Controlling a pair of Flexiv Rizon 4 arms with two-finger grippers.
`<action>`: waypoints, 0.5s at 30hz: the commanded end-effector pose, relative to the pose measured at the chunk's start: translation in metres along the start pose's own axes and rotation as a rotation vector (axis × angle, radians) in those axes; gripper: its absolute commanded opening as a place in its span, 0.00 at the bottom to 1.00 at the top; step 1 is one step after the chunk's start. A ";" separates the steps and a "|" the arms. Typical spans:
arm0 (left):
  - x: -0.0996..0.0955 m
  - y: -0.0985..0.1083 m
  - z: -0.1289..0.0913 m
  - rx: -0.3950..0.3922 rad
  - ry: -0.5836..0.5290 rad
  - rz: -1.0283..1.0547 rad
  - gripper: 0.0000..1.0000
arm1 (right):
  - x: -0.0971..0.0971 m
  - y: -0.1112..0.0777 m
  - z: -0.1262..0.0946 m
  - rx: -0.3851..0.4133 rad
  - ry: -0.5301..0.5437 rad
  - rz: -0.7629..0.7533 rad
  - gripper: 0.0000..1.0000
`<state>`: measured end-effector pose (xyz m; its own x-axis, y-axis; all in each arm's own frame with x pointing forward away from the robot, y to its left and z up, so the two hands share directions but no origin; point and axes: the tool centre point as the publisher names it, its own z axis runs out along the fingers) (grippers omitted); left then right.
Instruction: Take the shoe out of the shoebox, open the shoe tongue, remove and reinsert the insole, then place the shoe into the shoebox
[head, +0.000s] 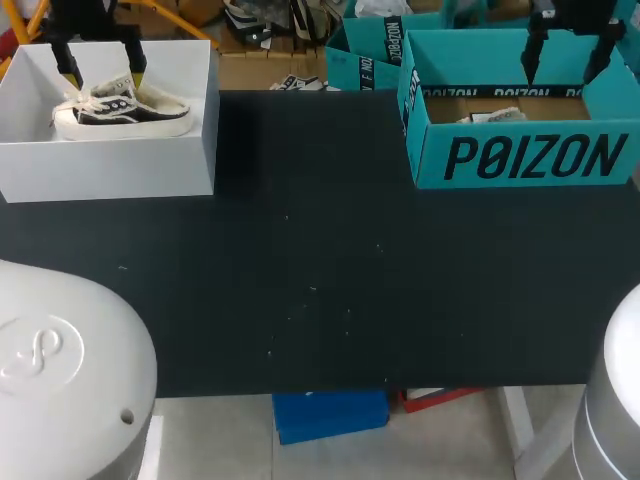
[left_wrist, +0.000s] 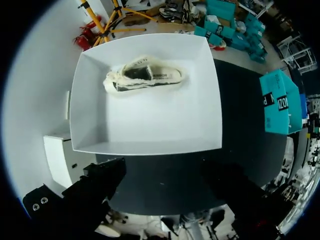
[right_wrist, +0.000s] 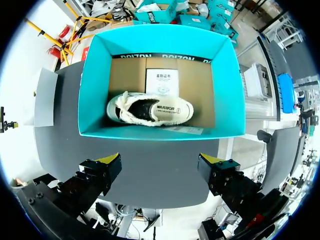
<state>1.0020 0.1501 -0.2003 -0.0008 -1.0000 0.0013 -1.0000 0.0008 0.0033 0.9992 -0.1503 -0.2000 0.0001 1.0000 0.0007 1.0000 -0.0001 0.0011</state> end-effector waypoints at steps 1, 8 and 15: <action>-0.001 0.000 0.000 0.012 0.025 0.043 1.00 | 0.000 0.000 0.000 0.000 0.000 0.000 1.00; -0.012 -0.008 -0.004 0.029 0.160 0.462 1.00 | 0.000 0.000 0.000 0.000 0.000 0.000 1.00; -0.042 -0.020 -0.004 -0.054 0.129 1.143 1.00 | 0.000 0.000 0.000 0.000 0.000 0.000 1.00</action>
<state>1.0143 0.1785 -0.1962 -0.4124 -0.9062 0.0936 -0.9110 0.4103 -0.0422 0.9986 -0.1504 -0.1998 0.0001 1.0000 0.0003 1.0000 -0.0001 0.0020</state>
